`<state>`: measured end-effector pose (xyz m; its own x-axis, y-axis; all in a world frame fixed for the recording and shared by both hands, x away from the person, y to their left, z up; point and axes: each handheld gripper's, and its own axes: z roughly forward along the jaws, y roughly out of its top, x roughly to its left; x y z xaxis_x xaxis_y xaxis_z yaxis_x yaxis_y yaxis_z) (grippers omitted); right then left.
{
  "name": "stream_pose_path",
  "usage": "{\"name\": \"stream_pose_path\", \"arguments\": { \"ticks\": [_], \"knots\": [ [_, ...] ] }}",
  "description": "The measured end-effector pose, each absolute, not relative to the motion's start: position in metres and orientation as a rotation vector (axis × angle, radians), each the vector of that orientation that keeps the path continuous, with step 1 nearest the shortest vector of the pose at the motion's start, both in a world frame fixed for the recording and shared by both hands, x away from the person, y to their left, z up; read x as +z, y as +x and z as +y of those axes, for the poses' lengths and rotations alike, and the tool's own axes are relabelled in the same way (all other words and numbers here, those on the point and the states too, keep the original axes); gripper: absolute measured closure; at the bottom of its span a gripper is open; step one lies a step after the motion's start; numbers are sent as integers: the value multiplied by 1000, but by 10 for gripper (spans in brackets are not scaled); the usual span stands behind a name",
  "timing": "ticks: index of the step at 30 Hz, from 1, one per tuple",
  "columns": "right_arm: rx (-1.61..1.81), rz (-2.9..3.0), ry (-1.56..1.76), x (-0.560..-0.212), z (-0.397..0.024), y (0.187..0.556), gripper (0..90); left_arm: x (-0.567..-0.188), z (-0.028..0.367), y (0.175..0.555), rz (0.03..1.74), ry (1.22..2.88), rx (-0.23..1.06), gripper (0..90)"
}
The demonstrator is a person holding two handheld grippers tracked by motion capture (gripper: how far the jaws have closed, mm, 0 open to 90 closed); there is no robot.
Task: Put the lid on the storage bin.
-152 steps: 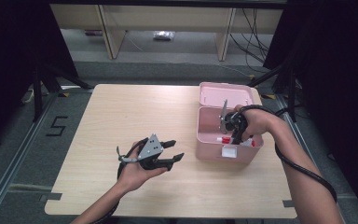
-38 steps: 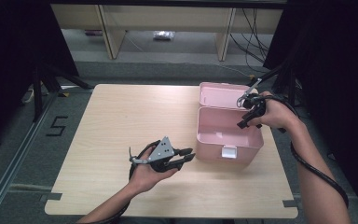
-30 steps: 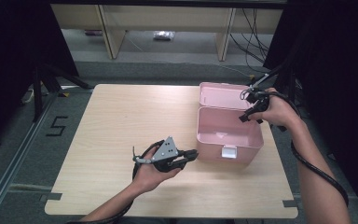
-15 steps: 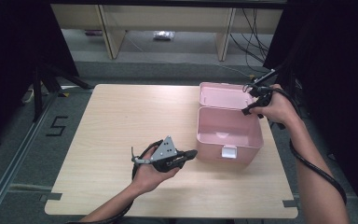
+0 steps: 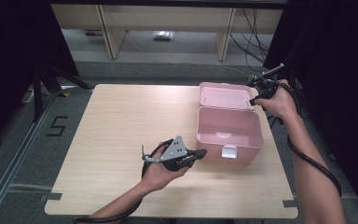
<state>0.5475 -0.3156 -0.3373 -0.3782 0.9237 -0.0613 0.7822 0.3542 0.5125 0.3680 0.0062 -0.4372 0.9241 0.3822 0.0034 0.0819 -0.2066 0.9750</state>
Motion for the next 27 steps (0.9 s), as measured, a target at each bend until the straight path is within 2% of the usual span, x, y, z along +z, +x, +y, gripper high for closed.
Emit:
{"name": "stream_pose_path", "arguments": {
  "ticks": [14,27],
  "knots": [
    [570,2134,1608,-352,-328,577,806,-448,-35,383,332,1802,275,893],
    [592,2060,1730,-359,-334,585,798,-461,-64,390,297,1826,285,893]
  ]
}}
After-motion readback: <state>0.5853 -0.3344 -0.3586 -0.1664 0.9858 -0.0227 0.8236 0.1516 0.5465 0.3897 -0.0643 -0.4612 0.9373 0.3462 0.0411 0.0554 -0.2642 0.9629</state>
